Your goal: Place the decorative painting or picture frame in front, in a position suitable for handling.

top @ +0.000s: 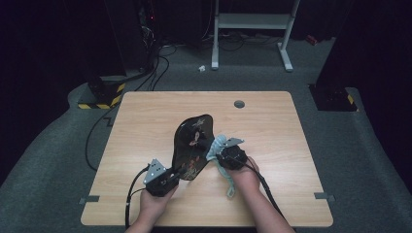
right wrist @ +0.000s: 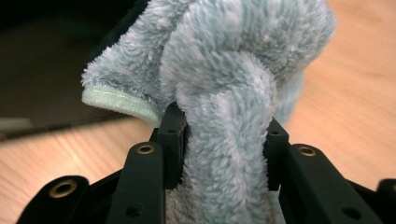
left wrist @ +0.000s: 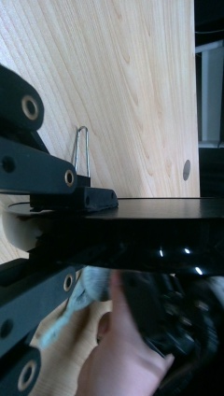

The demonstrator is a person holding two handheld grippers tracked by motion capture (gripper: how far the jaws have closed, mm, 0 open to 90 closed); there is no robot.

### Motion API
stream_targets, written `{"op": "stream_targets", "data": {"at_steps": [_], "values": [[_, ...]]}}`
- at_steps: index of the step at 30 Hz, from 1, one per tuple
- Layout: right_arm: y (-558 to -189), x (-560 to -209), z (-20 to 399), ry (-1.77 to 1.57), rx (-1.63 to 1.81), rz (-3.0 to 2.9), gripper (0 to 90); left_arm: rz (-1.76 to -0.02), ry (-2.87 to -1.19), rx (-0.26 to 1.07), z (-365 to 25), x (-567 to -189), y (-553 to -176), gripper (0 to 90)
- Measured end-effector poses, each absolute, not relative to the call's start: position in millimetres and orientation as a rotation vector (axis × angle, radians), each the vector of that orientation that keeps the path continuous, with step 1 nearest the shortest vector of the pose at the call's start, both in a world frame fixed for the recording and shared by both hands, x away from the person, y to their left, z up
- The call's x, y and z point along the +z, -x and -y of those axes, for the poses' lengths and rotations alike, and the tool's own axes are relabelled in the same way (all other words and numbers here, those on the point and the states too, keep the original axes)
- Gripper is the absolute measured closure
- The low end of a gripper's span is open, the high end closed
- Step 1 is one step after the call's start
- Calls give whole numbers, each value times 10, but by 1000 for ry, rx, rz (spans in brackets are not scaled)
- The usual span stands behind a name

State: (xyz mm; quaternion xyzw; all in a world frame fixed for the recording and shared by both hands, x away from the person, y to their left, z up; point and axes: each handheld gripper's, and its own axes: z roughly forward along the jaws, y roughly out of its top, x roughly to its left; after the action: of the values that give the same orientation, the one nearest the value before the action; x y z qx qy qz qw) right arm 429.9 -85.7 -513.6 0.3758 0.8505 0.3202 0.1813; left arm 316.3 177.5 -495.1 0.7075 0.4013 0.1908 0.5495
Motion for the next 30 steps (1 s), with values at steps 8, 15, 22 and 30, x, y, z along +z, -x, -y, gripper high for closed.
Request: {"op": "stream_targets", "data": {"at_steps": [8,15,22,30], "values": [[-4147,-5132,792,-1006,878,-2407,627,-953,-1676,456,-1773,-4951,-3162,794],[-3689,-5164,547,-864,987,-2482,626,-960,-1673,459,-1770,-4950,-3161,798],[-3355,-5172,331,-745,1056,-2565,626,-968,-1666,453,-1770,-4951,-3164,801],[-3474,-5138,428,-793,1045,-2543,626,-966,-1668,451,-1773,-4951,-3166,802]]}}
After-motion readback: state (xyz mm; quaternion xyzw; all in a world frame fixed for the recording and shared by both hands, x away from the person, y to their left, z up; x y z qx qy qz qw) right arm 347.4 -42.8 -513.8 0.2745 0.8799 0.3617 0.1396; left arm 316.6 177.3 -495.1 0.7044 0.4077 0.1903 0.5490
